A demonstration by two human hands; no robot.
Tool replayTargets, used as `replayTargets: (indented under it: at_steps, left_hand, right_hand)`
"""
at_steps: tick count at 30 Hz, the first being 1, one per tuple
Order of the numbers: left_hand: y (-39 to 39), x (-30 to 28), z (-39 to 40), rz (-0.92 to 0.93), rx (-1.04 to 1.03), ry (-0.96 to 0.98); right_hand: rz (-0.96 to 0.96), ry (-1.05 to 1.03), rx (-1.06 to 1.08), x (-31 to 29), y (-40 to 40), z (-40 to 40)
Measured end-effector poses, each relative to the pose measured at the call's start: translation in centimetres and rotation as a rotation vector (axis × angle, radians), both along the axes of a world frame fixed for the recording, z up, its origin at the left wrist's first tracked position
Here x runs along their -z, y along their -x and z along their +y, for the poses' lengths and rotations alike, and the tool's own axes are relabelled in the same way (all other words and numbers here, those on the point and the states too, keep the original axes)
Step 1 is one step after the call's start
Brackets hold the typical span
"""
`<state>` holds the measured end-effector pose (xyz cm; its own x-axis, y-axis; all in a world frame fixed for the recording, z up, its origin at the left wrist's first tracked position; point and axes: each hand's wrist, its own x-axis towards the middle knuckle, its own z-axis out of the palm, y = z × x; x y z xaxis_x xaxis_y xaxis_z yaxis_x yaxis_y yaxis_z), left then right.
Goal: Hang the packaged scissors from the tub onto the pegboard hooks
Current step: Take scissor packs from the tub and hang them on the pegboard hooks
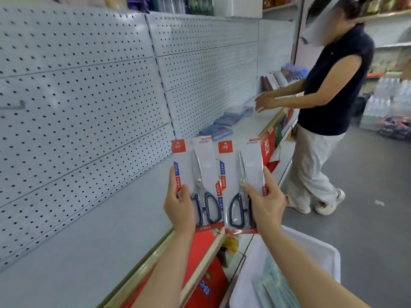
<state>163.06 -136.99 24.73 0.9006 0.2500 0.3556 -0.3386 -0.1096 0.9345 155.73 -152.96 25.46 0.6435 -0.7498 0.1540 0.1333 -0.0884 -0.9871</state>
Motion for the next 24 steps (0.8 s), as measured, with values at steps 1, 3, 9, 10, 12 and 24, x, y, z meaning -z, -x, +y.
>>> replayTargets:
  at_steps: [1,3,9,10,12,24]
  left_hand:
    - [0.0,-0.5,0.9,-0.008,-0.020,0.011]
    - [0.2,-1.6,2.7,-0.020,-0.078,0.023]
    - [0.6,-3.8,7.3,-0.073,-0.250,0.035]
    - [0.7,-4.1,7.9,-0.078,-0.284,0.040]
    - [1.0,-4.7,8.8,-0.076,-0.340,0.057]
    - [5.3,-6.4,14.8,-0.124,-0.640,0.111]
  right_hand:
    - [-0.009,0.012,-0.013,-0.5,-0.1,0.8]
    - [-0.018,0.029,-0.034,-1.7,-0.5,2.4]
    - [-0.072,0.009,-0.191,-4.5,-2.6,6.4]
    - [-0.078,0.020,-0.211,-4.8,-2.9,6.9]
    - [-0.079,0.032,-0.253,-5.6,-3.4,7.7]
    - [-0.115,0.016,-0.566,-7.6,-4.7,13.5]
